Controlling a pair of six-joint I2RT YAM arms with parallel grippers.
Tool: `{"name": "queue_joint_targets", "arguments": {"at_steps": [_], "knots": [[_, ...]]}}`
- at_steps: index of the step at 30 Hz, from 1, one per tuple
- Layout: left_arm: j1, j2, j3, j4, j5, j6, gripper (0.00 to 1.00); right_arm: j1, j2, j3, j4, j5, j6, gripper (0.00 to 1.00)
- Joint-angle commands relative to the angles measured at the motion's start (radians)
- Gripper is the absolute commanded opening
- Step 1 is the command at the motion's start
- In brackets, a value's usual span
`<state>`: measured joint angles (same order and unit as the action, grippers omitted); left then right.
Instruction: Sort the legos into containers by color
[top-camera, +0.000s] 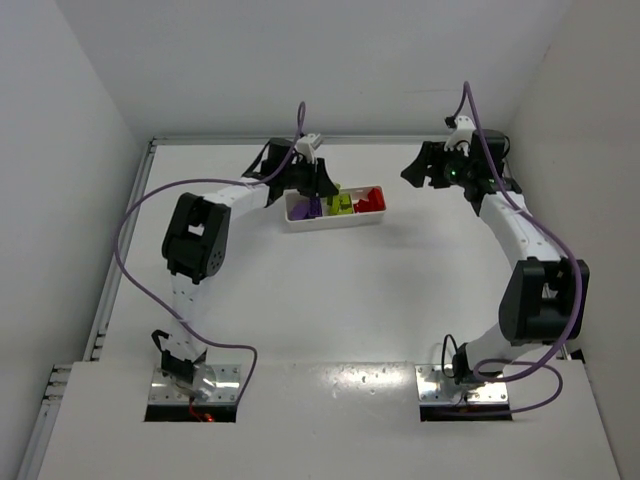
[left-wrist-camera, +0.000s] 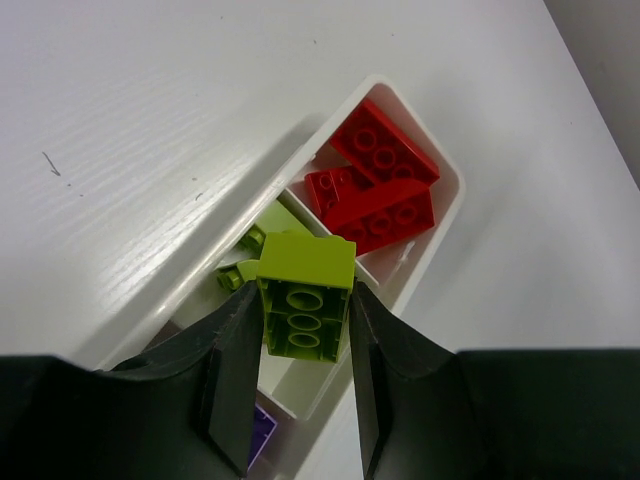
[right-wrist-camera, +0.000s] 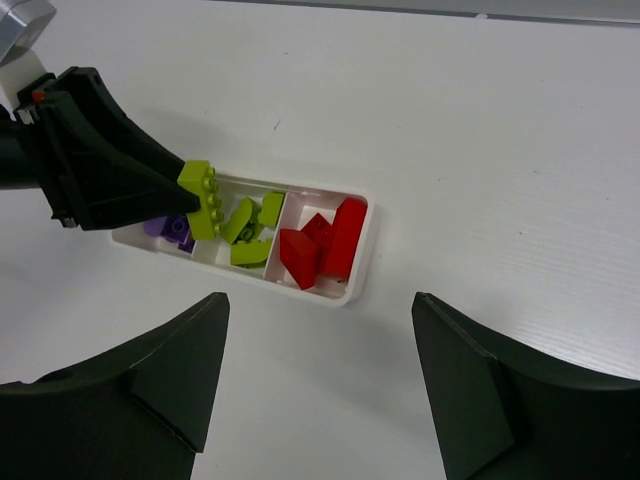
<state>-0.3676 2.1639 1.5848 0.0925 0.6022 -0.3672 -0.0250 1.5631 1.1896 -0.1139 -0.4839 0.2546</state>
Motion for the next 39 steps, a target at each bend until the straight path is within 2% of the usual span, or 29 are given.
{"name": "queue_joint_targets", "arguments": {"at_steps": [1,2,5,6,9,10,12,13,15,22,24,27,29,31,33,35,39], "knots": [[-0.021,0.005,0.024,-0.004,0.002,0.016,0.20,-0.007,0.009,0.028,0.019,-0.030,-0.002,0.74],[-0.021,0.005,0.024,-0.004,0.002,0.016,0.21,-0.007,0.020,0.039,0.019,-0.030,-0.002,0.74],[-0.021,-0.004,0.006,-0.013,-0.009,0.025,0.35,-0.007,0.032,0.039,0.010,-0.030,-0.002,0.75],[-0.021,-0.015,0.006,-0.022,-0.009,0.036,0.42,-0.007,0.032,0.039,0.010,-0.030,-0.002,0.80],[-0.021,-0.041,-0.005,-0.022,-0.018,0.036,0.49,-0.007,0.032,0.039,0.022,-0.019,0.009,0.88],[-0.021,-0.050,-0.005,-0.010,-0.018,0.045,0.56,-0.007,0.032,0.039,0.022,-0.019,0.009,0.91],[-0.021,-0.091,-0.014,0.019,-0.018,0.045,0.60,-0.007,0.032,0.030,0.032,-0.019,0.018,0.93],[-0.021,-0.107,-0.038,0.032,-0.018,0.045,0.71,-0.007,0.032,0.030,0.033,-0.019,0.018,0.93],[-0.021,-0.142,-0.052,0.052,-0.027,0.045,0.80,0.002,0.032,0.030,0.042,-0.019,0.018,0.93],[0.025,-0.367,-0.115,0.113,0.005,-0.016,0.84,0.002,0.032,0.030,0.051,-0.019,0.018,0.94],[0.047,-0.429,-0.115,0.041,-0.014,-0.027,0.86,0.002,0.023,0.021,0.040,0.011,0.006,0.94],[0.099,-0.478,-0.106,-0.176,-0.080,0.040,0.91,0.002,0.012,-0.004,0.016,0.031,-0.034,0.94],[0.123,-0.487,-0.129,-0.348,-0.169,0.101,0.98,0.002,0.003,-0.037,-0.001,0.053,-0.076,0.94],[0.147,-0.516,-0.160,-0.433,-0.266,0.137,0.99,-0.009,-0.006,-0.057,-0.030,0.064,-0.089,0.94],[0.194,-0.553,-0.254,-0.465,-0.310,0.186,0.99,-0.019,-0.006,-0.088,-0.046,0.074,-0.130,0.94],[0.231,-0.617,-0.387,-0.420,-0.332,0.221,0.99,-0.030,-0.018,-0.136,-0.055,0.084,-0.184,0.94],[0.257,-0.657,-0.531,-0.376,-0.387,0.246,0.99,-0.073,-0.029,-0.211,-0.035,0.074,-0.202,0.94]]}}
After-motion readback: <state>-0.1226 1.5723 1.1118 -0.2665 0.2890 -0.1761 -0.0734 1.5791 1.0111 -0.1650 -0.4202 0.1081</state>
